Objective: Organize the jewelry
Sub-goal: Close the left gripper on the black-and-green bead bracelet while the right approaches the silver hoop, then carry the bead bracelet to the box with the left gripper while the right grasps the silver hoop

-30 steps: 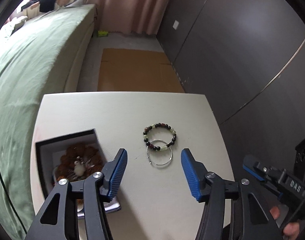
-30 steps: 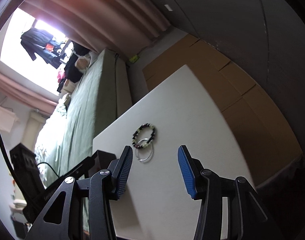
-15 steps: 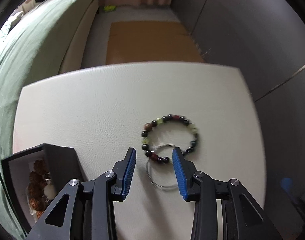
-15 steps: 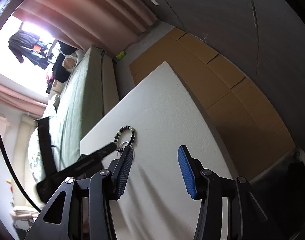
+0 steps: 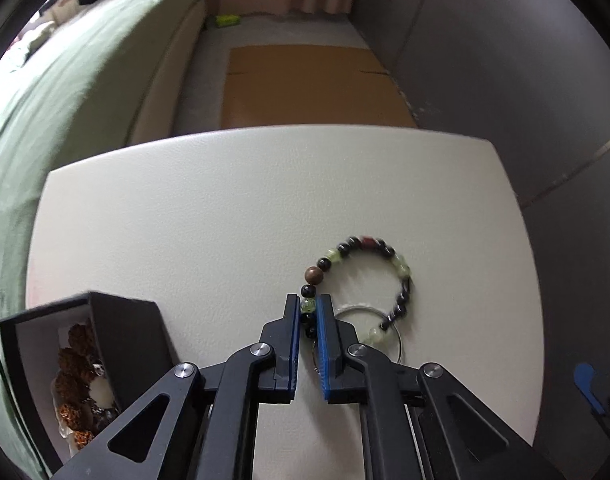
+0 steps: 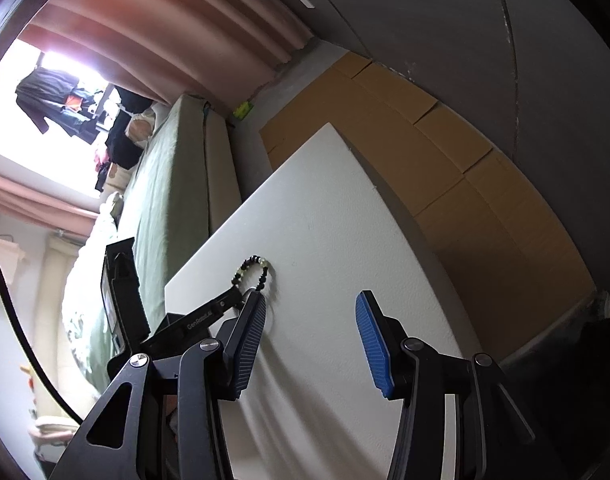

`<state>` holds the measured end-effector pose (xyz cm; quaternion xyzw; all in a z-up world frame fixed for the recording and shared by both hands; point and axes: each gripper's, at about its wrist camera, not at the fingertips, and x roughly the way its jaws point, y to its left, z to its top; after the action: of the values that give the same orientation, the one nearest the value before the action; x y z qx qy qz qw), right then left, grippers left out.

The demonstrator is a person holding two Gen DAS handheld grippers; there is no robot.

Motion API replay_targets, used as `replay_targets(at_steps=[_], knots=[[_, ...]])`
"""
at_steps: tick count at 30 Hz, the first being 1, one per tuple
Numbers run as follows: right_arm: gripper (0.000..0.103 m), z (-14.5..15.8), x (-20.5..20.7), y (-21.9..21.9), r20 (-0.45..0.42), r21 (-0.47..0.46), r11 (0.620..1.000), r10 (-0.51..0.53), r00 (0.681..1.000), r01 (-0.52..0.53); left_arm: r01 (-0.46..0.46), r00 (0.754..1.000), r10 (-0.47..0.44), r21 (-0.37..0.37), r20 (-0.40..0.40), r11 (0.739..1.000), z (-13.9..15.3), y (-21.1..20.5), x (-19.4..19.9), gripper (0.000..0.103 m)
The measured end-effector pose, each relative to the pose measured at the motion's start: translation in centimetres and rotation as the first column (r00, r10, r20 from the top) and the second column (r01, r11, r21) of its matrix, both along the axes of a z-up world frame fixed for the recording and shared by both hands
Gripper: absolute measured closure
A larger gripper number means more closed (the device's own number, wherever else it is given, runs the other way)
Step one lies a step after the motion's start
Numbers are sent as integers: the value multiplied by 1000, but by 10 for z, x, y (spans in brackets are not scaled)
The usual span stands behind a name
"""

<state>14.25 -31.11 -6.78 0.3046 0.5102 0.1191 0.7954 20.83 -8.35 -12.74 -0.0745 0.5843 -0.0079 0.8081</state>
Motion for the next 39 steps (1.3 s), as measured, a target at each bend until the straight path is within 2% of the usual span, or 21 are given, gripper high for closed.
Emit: replay_targets(at_steps=[9, 20, 26, 31, 35, 39], knots=[[55, -2, -4, 11, -18, -23, 1000, 20, 1000, -20, 75, 997, -75, -61, 2, 995, 6, -9, -34, 95], [55, -5, -7, 20, -29, -26, 998, 54, 998, -55, 84, 990, -58, -202, 130, 976, 52, 13, -79, 95], [55, -11, -6, 32, -23, -5, 995, 97, 995, -97, 71, 974, -4, -287, 227, 955, 79, 39, -95, 95], [55, -16, -6, 56, -28, -43, 988, 144, 989, -145, 36, 950, 80, -362, 300, 931, 92, 76, -115, 95], [55, -19, -6, 79, -14, -75, 977, 198, 980, -199, -6, 937, 154, -427, 313, 904, 100, 112, -128, 95], [59, -20, -6, 106, 14, -101, 962, 256, 966, -254, -27, 920, 196, -446, 339, 895, 108, 137, -134, 95]])
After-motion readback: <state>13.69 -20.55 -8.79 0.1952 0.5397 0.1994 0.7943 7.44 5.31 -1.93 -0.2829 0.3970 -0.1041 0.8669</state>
